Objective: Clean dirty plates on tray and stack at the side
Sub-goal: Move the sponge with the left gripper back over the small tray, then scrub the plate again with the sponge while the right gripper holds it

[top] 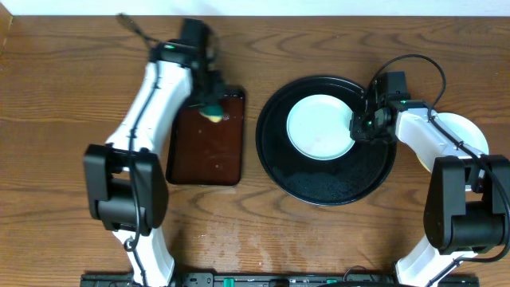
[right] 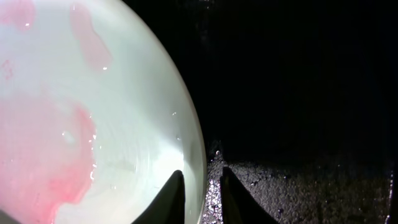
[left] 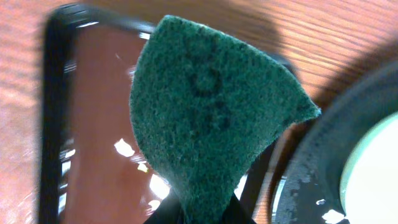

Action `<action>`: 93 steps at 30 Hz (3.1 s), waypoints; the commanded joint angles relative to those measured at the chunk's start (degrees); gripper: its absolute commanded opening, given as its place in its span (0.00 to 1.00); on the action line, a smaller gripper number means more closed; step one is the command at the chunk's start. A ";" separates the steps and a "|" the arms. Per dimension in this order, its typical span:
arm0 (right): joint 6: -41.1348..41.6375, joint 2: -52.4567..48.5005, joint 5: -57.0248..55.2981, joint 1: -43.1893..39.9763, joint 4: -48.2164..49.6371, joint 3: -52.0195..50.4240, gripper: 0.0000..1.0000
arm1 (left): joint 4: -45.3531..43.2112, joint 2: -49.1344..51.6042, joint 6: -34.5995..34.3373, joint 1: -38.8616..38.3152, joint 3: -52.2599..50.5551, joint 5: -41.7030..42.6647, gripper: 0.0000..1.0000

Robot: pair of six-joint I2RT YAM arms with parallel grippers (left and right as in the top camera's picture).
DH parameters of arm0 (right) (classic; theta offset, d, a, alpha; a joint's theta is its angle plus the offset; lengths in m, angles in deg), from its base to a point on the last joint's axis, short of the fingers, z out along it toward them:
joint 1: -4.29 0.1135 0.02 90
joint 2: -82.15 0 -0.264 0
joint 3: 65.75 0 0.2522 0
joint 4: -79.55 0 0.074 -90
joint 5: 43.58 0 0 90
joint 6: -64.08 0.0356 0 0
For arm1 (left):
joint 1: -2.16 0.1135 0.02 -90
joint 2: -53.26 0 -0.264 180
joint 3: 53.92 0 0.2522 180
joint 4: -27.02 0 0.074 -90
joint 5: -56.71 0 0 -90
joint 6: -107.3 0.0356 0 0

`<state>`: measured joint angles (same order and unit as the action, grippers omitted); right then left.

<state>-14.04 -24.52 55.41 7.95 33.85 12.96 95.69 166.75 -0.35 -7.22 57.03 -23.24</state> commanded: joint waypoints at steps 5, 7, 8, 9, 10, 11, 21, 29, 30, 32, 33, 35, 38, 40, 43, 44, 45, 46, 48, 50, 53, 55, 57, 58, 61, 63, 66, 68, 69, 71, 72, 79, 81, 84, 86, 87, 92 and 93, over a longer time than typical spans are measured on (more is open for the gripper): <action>-0.17 -1.03 -1.03 0.20 2.29 -1.88 0.09 | 3.32 -0.66 -0.26 4.79 0.11 4.35 0.08; -0.13 -1.03 -1.01 0.20 2.64 -2.01 0.09 | 3.32 -0.66 -0.02 4.76 0.11 4.33 0.08; -0.13 -1.03 -1.01 0.20 2.82 -2.01 0.09 | 3.32 -0.66 -0.02 4.63 0.11 4.33 0.09; -0.13 -1.03 -1.01 0.20 2.97 -2.01 0.09 | 3.32 -0.66 -0.02 4.52 0.11 4.33 0.08; -0.13 -1.03 -1.01 0.20 3.23 -2.01 0.07 | 3.32 -0.66 -0.02 4.44 0.11 4.33 0.09; -0.13 -1.03 -1.01 0.20 3.48 -2.01 0.04 | 3.30 -0.66 -0.02 4.44 0.11 4.33 0.08; -0.42 1.31 -1.03 0.04 4.20 0.59 0.01 | 5.18 -0.66 -0.02 4.44 -0.59 4.33 0.08; -5.84 6.38 -4.63 0.20 -2.29 6.12 0.01 | 5.46 -0.66 -0.02 4.44 -0.74 4.33 0.08; -6.27 6.91 -5.77 0.22 -3.19 6.84 0.01 | 5.46 -0.66 -0.02 4.44 -0.74 4.31 0.08; -7.80 8.22 -7.87 0.48 -4.55 8.07 0.01 | 5.46 -0.66 -0.02 4.44 -0.74 4.33 0.08; -8.17 8.83 -8.94 0.63 -4.83 8.41 0.01 | 5.46 -0.66 -0.02 4.44 -0.74 4.33 0.08; -8.44 10.23 -11.06 1.20 -5.03 8.92 0.01 | 5.46 -0.66 -0.02 4.44 -0.74 4.31 0.08; -9.86 12.46 -13.38 2.67 -4.94 9.20 0.01 | 5.46 -0.66 -0.02 4.44 -0.74 4.33 0.08; -9.88 13.86 -16.02 4.02 -4.96 9.20 0.01 | 5.46 -0.66 -0.02 4.44 -0.74 4.33 0.08; -11.43 15.08 -19.23 6.29 -5.09 9.20 0.01 | 5.46 -0.66 -0.02 4.44 -0.74 4.33 0.08; -12.07 15.30 -20.48 7.26 -5.11 9.20 0.01 | 5.46 -0.66 -0.02 4.44 -0.74 4.33 0.08; -12.33 15.32 -21.86 8.15 -5.11 9.20 0.01 | 5.46 -0.66 -0.02 4.44 -0.74 4.33 0.08; -12.48 15.32 -23.39 9.03 -5.11 9.20 0.01 | 5.46 -0.66 -0.02 4.44 -0.74 4.33 0.08; -12.83 15.28 -26.10 10.78 -5.18 9.20 0.01 | 5.46 -0.66 -0.02 4.44 -0.74 4.31 0.08; -12.85 15.28 -27.85 12.17 -5.16 9.20 0.01 | 5.49 -0.66 -0.02 4.44 -0.74 4.31 0.08; -12.83 15.28 -28.70 13.25 -5.16 9.20 0.01 | 5.49 -0.66 -0.02 4.44 -0.74 4.33 0.08; -12.66 15.28 -28.39 13.27 -5.22 9.18 0.01 | 5.49 -0.66 -0.04 4.44 -0.74 4.35 0.08; -11.32 15.28 -28.37 13.27 -5.75 9.18 0.01 | 5.38 -0.66 -0.04 4.17 -0.74 4.37 0.08; -10.56 15.28 -27.82 13.25 -6.27 9.18 0.01 | 5.01 -0.66 -0.04 3.87 -0.74 4.37 0.08; -8.66 15.17 -23.58 13.14 -7.96 9.07 0.01 | 3.06 -0.66 -0.07 2.23 -0.74 4.37 0.08; -7.72 14.88 -19.32 12.90 -8.98 8.96 0.01 | 1.44 -0.66 -0.07 0.68 -0.74 4.37 0.08; -4.55 14.47 -15.50 12.79 -9.60 7.65 0.01 | -2.19 -0.66 -0.07 -3.04 -0.74 4.35 0.08; -2.60 14.38 -14.86 12.79 -9.60 6.49 0.01 | -4.26 -0.66 -0.07 -5.29 -0.74 4.35 0.08; -1.70 14.29 -14.45 12.76 -9.55 5.75 0.01 | -5.16 -0.66 -0.07 -6.32 -0.74 4.35 0.07; -0.22 14.19 -14.27 12.76 -9.40 4.09 0.01 | -7.34 -0.66 -0.07 -8.90 -0.74 4.33 0.08; 0.24 14.14 -14.25 12.76 -9.18 3.32 0.01 | -8.00 -0.66 -0.07 -9.81 -0.74 4.33 0.07; 3.45 13.00 -11.78 12.17 -3.74 -3.74 0.01 | -10.34 -0.66 -0.07 -14.80 -0.74 4.28 0.07; 4.66 12.66 -9.16 11.56 -2.60 -5.05 0.01 | -10.29 -0.66 -0.07 -15.28 -0.74 4.28 0.08; 4.90 12.15 -5.60 10.43 -1.62 -6.01 0.01 | -10.25 -0.66 -0.07 -15.41 -0.74 4.28 0.07; 5.31 11.65 -5.33 9.79 -1.81 -6.05 0.01 | -10.25 -0.66 -0.11 -15.41 -0.74 4.31 0.08; 5.42 11.30 -5.25 9.55 -1.90 -6.10 0.01 | -10.23 -0.66 -0.26 -15.47 -0.74 4.31 0.08; 5.95 9.03 -4.83 9.16 -2.03 -6.45 0.01 | -10.08 -0.66 -0.22 -16.59 -0.74 4.28 0.07; 5.92 8.46 -4.59 9.16 -1.99 -6.47 0.01 | -10.12 -0.66 -0.22 -16.92 -0.74 4.07 0.07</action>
<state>-9.52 -14.09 48.86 17.31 31.79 7.15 85.55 166.75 -0.70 -22.94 56.66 -19.22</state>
